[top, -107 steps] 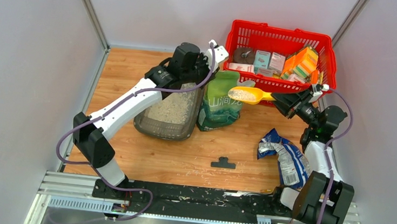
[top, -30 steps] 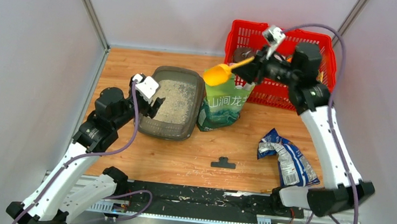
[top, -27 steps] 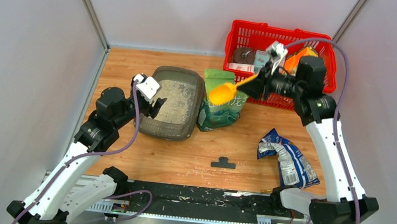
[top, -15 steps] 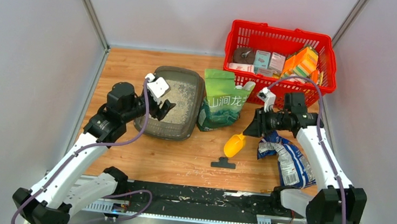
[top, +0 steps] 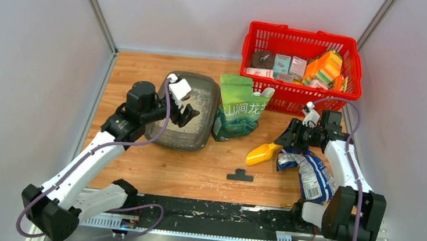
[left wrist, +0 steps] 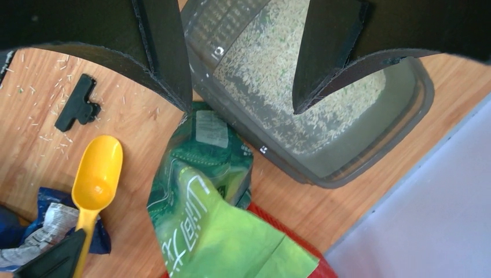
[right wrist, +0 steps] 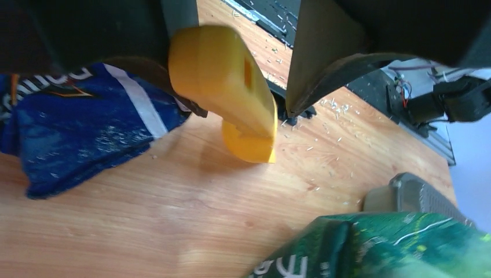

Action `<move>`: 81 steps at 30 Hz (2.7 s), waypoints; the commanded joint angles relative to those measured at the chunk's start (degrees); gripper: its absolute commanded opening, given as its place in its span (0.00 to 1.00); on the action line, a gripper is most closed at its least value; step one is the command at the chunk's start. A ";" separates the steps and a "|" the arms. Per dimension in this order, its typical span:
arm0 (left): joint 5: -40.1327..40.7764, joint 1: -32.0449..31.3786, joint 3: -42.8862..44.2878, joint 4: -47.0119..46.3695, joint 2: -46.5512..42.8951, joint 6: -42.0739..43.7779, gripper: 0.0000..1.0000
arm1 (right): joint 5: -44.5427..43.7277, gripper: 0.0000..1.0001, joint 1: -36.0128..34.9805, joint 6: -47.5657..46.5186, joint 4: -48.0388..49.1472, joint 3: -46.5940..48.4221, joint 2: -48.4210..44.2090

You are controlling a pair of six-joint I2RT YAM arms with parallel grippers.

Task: Fill the litter box with clean litter

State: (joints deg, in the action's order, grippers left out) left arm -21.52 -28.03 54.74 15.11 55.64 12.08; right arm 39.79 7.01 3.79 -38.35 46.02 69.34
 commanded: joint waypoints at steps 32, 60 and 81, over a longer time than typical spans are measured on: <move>-6.16 -2.38 36.67 -8.08 42.36 -10.23 0.47 | -13.77 0.84 -10.52 28.55 25.69 25.17 17.14; -15.40 -2.47 27.27 -4.83 27.78 -9.71 0.00 | -19.14 0.11 -14.04 17.84 21.74 20.25 8.80; -17.68 -2.47 18.82 -2.37 19.07 3.57 0.00 | -16.49 0.56 -14.83 12.03 9.61 18.84 3.69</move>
State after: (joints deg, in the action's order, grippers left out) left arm -38.72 -31.20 72.58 13.76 76.49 13.87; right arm 25.71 -7.55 16.23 -28.10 60.23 70.13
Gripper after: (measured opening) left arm 0.007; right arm 0.564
